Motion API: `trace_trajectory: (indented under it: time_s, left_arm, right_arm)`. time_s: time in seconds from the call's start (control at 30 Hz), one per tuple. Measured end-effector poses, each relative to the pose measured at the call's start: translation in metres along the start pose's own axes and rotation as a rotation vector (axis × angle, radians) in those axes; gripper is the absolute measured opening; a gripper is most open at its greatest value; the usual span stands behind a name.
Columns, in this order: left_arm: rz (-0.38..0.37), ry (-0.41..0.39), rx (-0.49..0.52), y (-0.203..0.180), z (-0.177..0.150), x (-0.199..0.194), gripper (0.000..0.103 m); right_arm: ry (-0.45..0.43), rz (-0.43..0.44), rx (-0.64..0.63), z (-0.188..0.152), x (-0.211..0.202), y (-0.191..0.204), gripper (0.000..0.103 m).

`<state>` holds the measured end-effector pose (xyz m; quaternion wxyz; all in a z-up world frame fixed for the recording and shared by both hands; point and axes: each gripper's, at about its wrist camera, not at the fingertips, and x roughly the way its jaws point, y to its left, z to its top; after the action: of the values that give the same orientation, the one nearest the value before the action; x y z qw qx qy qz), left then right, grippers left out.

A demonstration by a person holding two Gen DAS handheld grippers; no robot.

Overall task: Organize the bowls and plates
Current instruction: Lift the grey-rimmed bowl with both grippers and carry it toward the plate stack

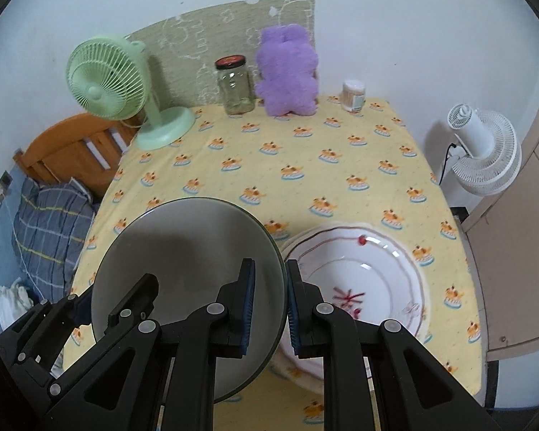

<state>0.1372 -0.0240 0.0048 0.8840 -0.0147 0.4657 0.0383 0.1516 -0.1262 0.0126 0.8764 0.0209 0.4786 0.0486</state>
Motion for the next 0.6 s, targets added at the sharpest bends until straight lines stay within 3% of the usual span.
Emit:
trace_trajectory:
  time_s: [0.6]
  left_arm:
    - [-0.033, 0.091, -0.077, 0.053, -0.036, 0.027, 0.025]
  right_arm:
    - [0.100, -0.010, -0.065, -0.026, 0.034, 0.048, 0.020]
